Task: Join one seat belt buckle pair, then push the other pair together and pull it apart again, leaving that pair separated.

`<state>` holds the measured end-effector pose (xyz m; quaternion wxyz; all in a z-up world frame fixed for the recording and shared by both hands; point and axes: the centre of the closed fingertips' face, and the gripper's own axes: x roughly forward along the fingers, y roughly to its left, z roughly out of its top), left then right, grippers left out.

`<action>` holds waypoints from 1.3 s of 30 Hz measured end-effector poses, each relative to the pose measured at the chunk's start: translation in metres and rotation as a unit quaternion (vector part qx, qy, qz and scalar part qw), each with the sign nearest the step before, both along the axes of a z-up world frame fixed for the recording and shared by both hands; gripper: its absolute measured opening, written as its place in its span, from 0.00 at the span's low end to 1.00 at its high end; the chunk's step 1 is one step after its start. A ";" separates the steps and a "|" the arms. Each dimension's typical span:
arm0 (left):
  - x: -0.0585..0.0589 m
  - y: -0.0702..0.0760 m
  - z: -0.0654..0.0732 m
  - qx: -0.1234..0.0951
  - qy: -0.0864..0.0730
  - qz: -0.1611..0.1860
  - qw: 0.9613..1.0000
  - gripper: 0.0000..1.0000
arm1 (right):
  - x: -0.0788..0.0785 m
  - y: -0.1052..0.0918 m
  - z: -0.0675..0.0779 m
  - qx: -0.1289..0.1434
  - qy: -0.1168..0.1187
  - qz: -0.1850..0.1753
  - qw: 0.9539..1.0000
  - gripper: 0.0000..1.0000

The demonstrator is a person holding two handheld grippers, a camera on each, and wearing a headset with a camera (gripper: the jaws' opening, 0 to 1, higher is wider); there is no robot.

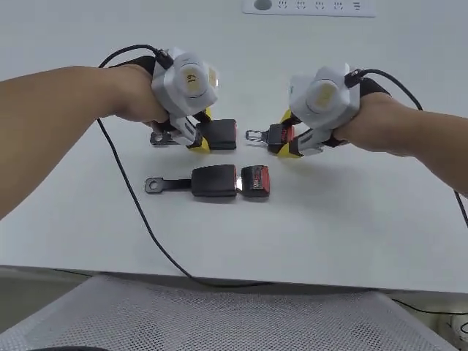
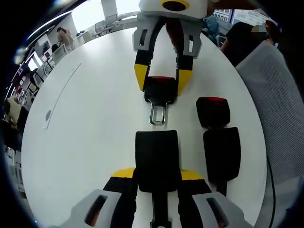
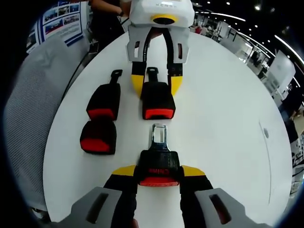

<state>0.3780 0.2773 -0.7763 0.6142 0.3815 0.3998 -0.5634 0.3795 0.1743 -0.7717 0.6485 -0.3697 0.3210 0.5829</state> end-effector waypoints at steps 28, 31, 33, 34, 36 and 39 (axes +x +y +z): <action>0.002 -0.001 -0.001 -0.003 -0.005 -0.028 1.000 0.32 | 0.003 0.027 0.000 0.019 -0.007 0.035 0.999 0.30; 0.003 0.000 -0.001 -0.006 -0.001 -0.035 0.999 0.32 | 0.004 0.027 0.000 0.021 -0.006 0.036 0.999 0.30; 0.002 -0.001 -0.002 -0.003 0.002 -0.035 0.999 0.32 | 0.003 0.028 -0.002 0.022 -0.007 0.031 0.999 0.30; 0.003 0.000 -0.002 -0.001 0.003 -0.036 0.999 0.32 | 0.003 0.028 -0.002 0.022 -0.008 0.030 0.999 0.30; 0.003 0.000 -0.002 0.002 0.005 -0.034 0.999 0.32 | 0.002 0.029 0.004 0.025 -0.005 0.023 0.999 0.29; 0.002 -0.001 -0.002 -0.002 0.006 -0.028 1.000 0.32 | 0.001 0.030 0.004 0.024 -0.004 0.021 0.999 0.29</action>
